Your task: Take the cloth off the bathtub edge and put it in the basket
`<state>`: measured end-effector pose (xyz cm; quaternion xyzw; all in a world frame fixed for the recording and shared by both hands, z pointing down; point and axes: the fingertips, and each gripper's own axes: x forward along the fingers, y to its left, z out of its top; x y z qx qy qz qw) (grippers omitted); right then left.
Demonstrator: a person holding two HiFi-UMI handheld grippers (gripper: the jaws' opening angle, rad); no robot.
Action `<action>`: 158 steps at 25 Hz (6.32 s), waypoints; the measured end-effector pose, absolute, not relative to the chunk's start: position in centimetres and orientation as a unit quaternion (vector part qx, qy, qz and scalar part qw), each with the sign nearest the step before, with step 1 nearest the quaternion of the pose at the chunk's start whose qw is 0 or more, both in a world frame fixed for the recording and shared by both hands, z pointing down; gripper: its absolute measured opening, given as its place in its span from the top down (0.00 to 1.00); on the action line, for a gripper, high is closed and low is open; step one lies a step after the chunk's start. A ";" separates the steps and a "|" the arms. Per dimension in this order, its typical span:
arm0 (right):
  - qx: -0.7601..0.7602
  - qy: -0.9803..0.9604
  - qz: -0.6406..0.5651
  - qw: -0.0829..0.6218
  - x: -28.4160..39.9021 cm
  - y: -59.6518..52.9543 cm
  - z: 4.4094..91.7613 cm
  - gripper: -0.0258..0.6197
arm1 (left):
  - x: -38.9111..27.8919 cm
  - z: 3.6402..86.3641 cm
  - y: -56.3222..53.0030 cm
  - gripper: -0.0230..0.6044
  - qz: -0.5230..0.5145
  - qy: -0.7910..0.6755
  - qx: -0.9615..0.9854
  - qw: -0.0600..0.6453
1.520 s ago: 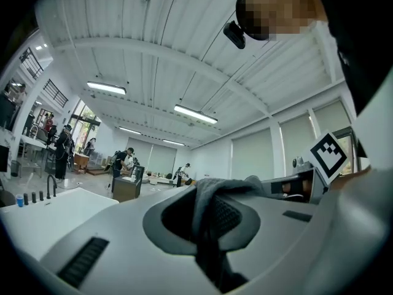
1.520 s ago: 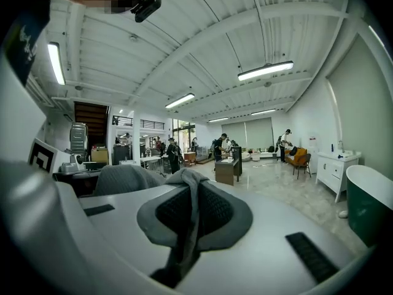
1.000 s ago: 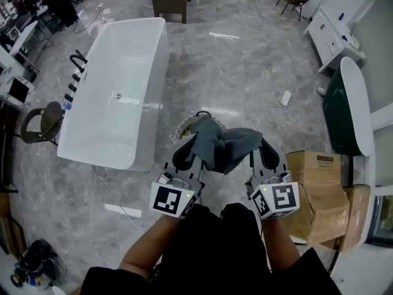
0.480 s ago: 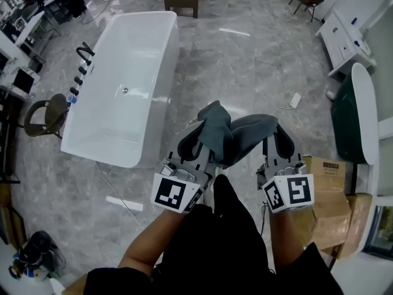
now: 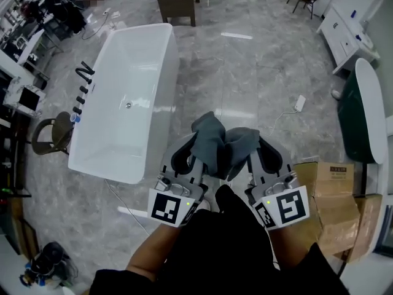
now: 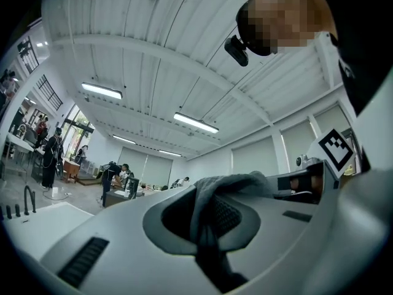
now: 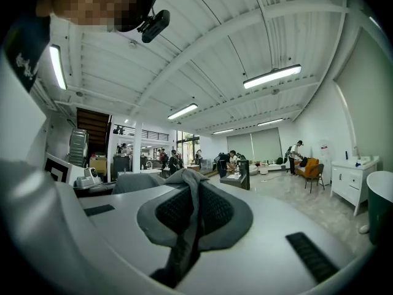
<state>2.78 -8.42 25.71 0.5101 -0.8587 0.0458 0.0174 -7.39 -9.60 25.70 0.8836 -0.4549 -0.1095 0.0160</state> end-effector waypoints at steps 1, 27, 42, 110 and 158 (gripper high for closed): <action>0.507 -0.860 0.048 0.020 2.9 -8.9 25.9 0.91 | -7.2 25.9 -10.2 0.90 -0.109 -0.456 0.883 0.018; 0.440 -0.893 0.086 0.034 4.0 -18.6 29.3 0.91 | -4.8 30.2 -18.5 0.90 -0.053 -0.519 0.853 0.033; 0.383 -0.921 0.076 0.010 4.5 -20.5 27.1 0.91 | -3.3 30.9 -20.2 0.90 -0.052 -0.562 0.825 0.025; 0.385 -0.813 0.260 0.350 4.3 -24.6 82.8 0.91 | -7.3 85.2 -24.1 0.90 0.146 -0.546 0.716 0.410; 0.416 -0.805 0.294 0.304 2.9 -19.4 78.9 0.74 | -5.3 78.6 -18.7 0.69 0.128 -0.497 0.796 0.321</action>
